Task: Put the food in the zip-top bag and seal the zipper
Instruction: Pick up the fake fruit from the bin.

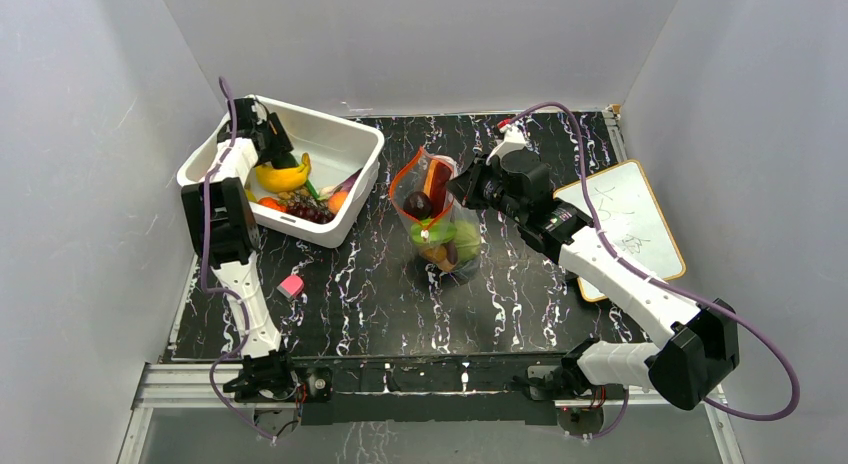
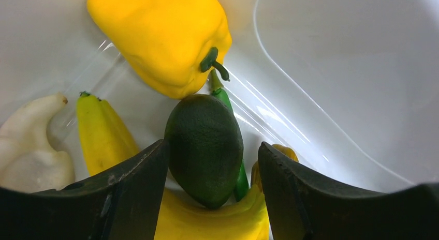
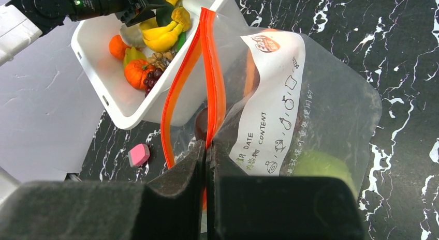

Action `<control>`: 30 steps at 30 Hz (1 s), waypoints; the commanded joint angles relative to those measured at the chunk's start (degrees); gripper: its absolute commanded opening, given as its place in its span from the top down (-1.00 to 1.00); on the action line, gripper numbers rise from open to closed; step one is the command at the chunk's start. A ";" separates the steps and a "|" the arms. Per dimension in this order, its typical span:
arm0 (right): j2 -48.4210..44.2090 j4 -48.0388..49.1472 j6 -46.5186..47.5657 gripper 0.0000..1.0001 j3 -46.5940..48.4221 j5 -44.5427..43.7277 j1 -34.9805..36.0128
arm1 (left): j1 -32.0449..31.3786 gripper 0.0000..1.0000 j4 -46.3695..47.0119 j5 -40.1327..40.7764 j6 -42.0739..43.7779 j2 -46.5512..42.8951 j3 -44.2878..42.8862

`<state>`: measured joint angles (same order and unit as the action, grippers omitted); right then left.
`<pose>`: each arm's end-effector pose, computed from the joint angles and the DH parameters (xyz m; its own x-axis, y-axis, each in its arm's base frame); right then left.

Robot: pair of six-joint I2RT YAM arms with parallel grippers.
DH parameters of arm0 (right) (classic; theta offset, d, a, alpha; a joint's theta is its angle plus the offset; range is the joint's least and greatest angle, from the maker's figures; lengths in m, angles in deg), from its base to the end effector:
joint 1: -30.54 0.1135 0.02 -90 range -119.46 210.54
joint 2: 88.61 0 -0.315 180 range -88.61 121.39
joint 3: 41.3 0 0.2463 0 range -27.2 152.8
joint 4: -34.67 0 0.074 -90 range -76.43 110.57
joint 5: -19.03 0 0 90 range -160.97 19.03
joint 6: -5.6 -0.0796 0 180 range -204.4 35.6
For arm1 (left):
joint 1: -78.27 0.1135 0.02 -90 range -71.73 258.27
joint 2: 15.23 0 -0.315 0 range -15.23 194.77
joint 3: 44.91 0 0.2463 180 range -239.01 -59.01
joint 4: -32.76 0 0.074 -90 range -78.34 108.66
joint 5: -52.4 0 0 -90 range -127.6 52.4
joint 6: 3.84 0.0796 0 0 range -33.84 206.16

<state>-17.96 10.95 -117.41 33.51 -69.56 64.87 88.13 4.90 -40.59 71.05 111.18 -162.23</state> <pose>0.2516 0.1742 0.3772 -0.5494 0.2843 -0.7857 -0.3382 0.7842 0.5203 0.5651 0.0940 0.2358 -0.5379 -0.3577 -0.7634 -0.2798 0.9299 -0.2386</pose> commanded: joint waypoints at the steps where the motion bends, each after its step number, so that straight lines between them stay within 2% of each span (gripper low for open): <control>1: -0.81 4.42 0.58 1.00 3.88 -0.53 -0.47 | 0.41 -0.21 -0.79 -1.17 0.83 1.44 -3.03; 15: -0.48 4.00 0.85 1.00 4.83 -0.61 -0.43 | 0.41 -0.14 -1.42 -4.02 2.30 4.45 -5.38; 21: 0.28 4.09 0.72 1.00 6.00 0.22 -0.40 | 0.41 0.15 -1.16 -6.78 3.13 4.33 -5.65; 27: 0.20 3.84 0.94 1.00 6.58 -0.04 -0.44 | 0.41 0.33 -1.19 -8.71 3.68 3.46 -5.25; 30: -0.69 4.15 0.72 1.00 5.66 -0.43 -0.40 | 0.41 0.34 -0.90 -9.72 3.54 2.68 -4.92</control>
<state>-16.72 9.90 -117.24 36.03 -69.51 64.87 88.35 4.92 -47.03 73.98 115.09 -166.06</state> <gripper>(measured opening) 0.009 0.400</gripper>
